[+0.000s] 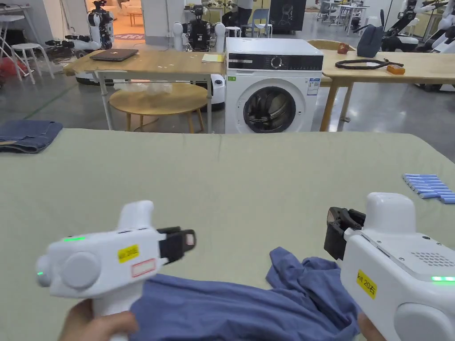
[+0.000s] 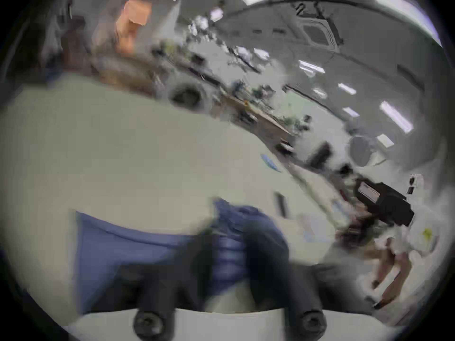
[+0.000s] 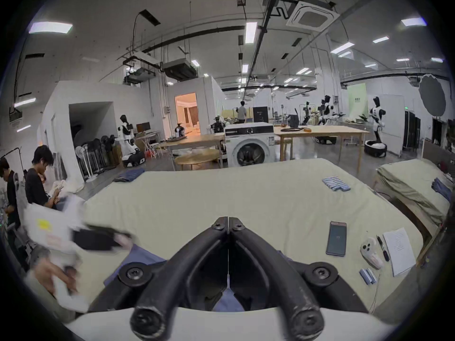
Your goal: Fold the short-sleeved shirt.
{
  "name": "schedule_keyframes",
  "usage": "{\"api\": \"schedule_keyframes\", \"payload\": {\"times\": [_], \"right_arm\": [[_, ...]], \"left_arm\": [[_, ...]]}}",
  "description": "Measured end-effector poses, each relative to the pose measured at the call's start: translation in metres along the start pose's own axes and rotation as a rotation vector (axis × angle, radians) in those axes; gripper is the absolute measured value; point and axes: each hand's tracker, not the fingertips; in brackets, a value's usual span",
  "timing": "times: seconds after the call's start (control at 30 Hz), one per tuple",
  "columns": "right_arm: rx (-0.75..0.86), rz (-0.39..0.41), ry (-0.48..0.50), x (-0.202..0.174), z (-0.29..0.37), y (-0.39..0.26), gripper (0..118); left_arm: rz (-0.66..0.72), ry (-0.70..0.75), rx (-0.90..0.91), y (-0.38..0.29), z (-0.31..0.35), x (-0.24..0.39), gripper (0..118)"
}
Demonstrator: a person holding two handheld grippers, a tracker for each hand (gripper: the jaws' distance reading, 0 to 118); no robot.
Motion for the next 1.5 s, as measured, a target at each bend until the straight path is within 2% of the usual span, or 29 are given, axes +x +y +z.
{"api": "schedule_keyframes", "payload": {"times": [0.03, 0.17, 0.23, 0.4, 0.43, 0.47, 0.5, 0.53, 0.57, 0.63, 0.67, 0.7, 0.8, 0.9, 1.0, 1.07, 1.1, 1.13, 1.2, 1.23, 1.37, 1.4, 1.43, 1.5], "right_arm": [[-0.015, 0.007, -0.002, 0.000, -0.002, -0.004, 0], [-0.048, 0.021, 0.005, -0.002, -0.015, -0.019, 0], [-0.056, 0.023, 0.005, -0.007, -0.013, -0.017, 0], [-0.061, 0.021, 0.036, -0.023, -0.008, -0.018, 0], [-0.063, 0.023, 0.042, -0.026, -0.008, -0.018, 0], [-0.063, 0.021, 0.050, -0.028, -0.008, -0.018, 0], [-0.064, 0.015, 0.053, -0.029, -0.008, -0.019, 0], [-0.067, 0.011, 0.055, -0.030, -0.008, -0.019, 0], [-0.069, 0.011, 0.060, -0.031, -0.008, -0.020, 0], [-0.077, 0.021, 0.061, -0.031, -0.009, -0.022, 0], [-0.081, 0.024, 0.062, -0.031, -0.009, -0.023, 0], [-0.085, 0.023, 0.062, -0.030, -0.008, -0.023, 0], [-0.091, 0.012, 0.064, -0.026, -0.006, -0.023, 0], [-0.101, 0.023, 0.047, -0.022, -0.010, -0.025, 0], [-0.103, 0.015, 0.029, -0.011, -0.011, -0.024, 0], [-0.097, 0.003, 0.018, 0.002, -0.010, -0.017, 0], [-0.096, 0.014, 0.004, 0.009, -0.012, -0.012, 0], [-0.100, 0.036, -0.022, 0.015, -0.014, -0.007, 0], [-0.118, 0.061, -0.101, 0.034, -0.024, 0.003, 0], [-0.128, 0.058, -0.103, 0.044, -0.033, 0.006, 0], [-0.284, 0.038, -0.117, 0.086, -0.086, 0.015, 0], [-0.332, 0.021, -0.126, 0.096, -0.103, 0.014, 7], [-0.413, 0.003, -0.133, 0.109, -0.130, 0.009, 33], [-0.586, -0.015, -0.124, 0.128, -0.180, -0.006, 113]], "left_arm": [[-0.041, 0.165, 0.042, -0.001, 0.035, -0.010, 0], [-0.121, 0.324, 0.041, -0.008, 0.086, -0.053, 0], [-0.145, 0.371, 0.031, -0.014, 0.096, -0.068, 0], [-0.136, 0.355, -0.032, -0.025, 0.095, -0.073, 0], [-0.176, 0.372, -0.038, -0.028, 0.087, -0.075, 8], [-0.199, 0.427, -0.040, -0.033, 0.078, -0.078, 35], [-0.203, 0.475, -0.078, -0.039, 0.063, -0.085, 92], [-0.168, 0.502, -0.150, -0.050, 0.054, -0.090, 111], [-0.083, 0.504, -0.219, -0.064, 0.041, -0.102, 111], [0.057, 0.413, -0.306, -0.087, 0.017, -0.127, 110], [0.126, 0.419, -0.368, -0.095, 0.008, -0.125, 109], [0.162, 0.445, -0.417, -0.107, 0.003, -0.129, 103], [0.174, 0.482, -0.489, -0.134, -0.015, -0.142, 72], [0.202, 0.440, -0.540, -0.151, -0.027, -0.140, 67], [0.094, 0.515, -0.544, -0.155, -0.022, -0.110, 53], [0.127, 0.506, -0.547, -0.149, -0.020, -0.116, 34], [0.166, 0.465, -0.540, -0.148, -0.019, -0.116, 8], [0.203, 0.415, -0.532, -0.149, -0.018, -0.114, 1], [0.141, 0.422, -0.563, -0.145, -0.023, -0.112, 1], [0.110, 0.421, -0.567, -0.146, -0.026, -0.110, 1], [0.171, 0.426, -0.558, -0.156, -0.021, -0.115, 1], [0.184, 0.421, -0.559, -0.157, -0.022, -0.116, 1], [0.185, 0.420, -0.560, -0.158, -0.022, -0.117, 1], [0.184, 0.417, -0.564, -0.153, -0.022, -0.118, 1]]}}
